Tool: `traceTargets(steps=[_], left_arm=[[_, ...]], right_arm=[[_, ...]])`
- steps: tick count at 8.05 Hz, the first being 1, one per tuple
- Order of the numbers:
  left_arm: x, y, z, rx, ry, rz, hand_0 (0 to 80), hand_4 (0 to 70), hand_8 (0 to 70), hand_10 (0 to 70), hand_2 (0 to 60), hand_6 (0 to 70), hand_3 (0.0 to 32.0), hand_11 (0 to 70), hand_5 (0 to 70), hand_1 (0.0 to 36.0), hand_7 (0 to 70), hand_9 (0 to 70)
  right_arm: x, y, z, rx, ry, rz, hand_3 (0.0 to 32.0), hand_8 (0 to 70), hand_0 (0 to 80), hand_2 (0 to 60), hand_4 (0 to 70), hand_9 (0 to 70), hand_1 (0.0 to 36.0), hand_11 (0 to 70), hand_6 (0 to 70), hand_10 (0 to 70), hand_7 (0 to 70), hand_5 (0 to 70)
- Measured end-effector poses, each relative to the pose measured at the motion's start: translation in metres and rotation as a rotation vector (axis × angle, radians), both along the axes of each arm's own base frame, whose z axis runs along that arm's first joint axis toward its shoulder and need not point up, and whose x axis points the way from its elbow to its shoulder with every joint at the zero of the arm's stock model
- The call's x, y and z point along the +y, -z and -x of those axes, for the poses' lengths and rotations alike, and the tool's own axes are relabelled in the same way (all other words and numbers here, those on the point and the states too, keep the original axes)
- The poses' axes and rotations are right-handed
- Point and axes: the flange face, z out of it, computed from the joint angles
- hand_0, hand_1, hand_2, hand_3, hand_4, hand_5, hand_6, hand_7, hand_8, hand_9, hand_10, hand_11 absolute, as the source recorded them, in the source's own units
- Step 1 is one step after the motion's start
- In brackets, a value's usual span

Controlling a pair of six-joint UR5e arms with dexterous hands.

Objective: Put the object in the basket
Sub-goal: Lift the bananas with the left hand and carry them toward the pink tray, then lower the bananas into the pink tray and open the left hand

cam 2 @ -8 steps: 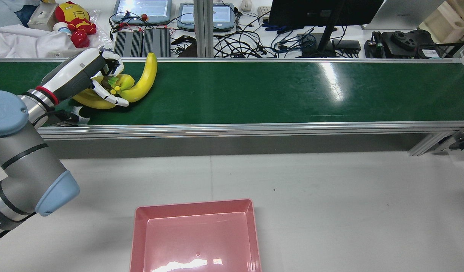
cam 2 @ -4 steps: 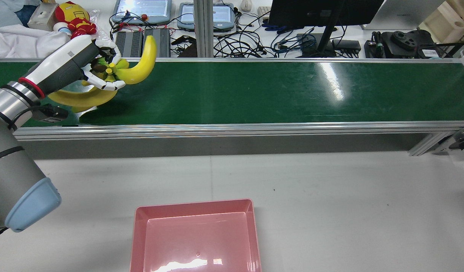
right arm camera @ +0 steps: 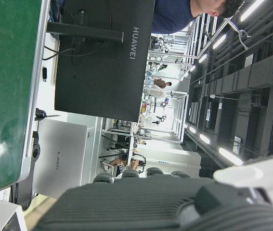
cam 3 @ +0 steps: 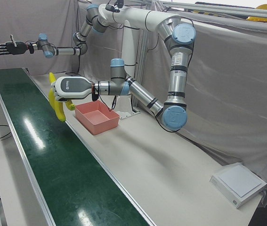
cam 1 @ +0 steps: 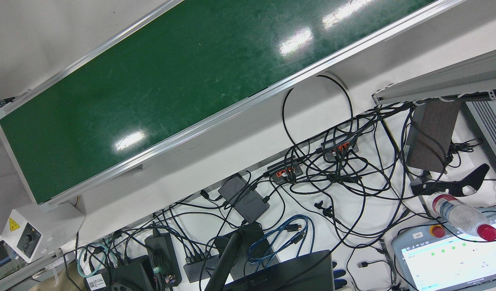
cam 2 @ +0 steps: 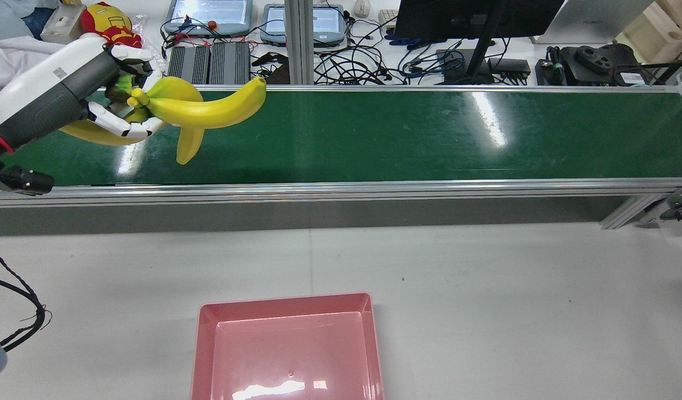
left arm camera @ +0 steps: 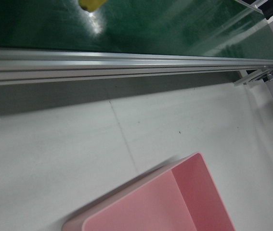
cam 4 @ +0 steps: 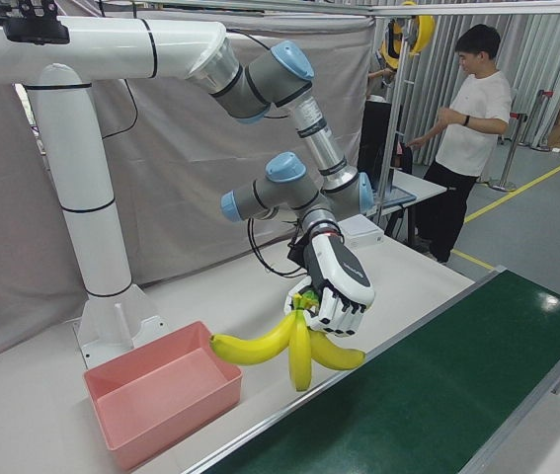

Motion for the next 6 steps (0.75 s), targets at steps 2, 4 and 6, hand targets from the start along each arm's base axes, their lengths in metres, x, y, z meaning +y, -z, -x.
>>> traceTargets(steps=[2,4,6], left_arm=[[0.036,0.005,-0.006,-0.007,-0.094,-0.014,50.5,43.5,70.0,51.1,60.0,70.0,0.0,70.0,70.0,21.8,70.0,70.0],[0.081,0.015,-0.034,-0.002,-0.223,-0.024,52.6,44.9,69.2,49.3,60.0,70.0,0.0,70.0,70.0,20.8,70.0,70.0],[0.132,0.020,-0.086,0.003,-0.388,-0.023,53.7,42.7,68.0,48.3,59.5,70.0,0.0,68.6,70.0,20.5,70.0,70.0]], right_arm=[[0.000,0.000,0.000,0.000,0.000,0.000,0.0,0.0,0.0,0.0,0.0,0.0,0.0,0.0,0.0,0.0,0.0,0.0],[0.000,0.000,0.000,0.000,0.000,0.001,0.0,0.0,0.0,0.0,0.0,0.0,0.0,0.0,0.0,0.0,0.0,0.0],[0.000,0.000,0.000,0.000,0.000,0.001,0.0,0.0,0.0,0.0,0.0,0.0,0.0,0.0,0.0,0.0,0.0,0.0]])
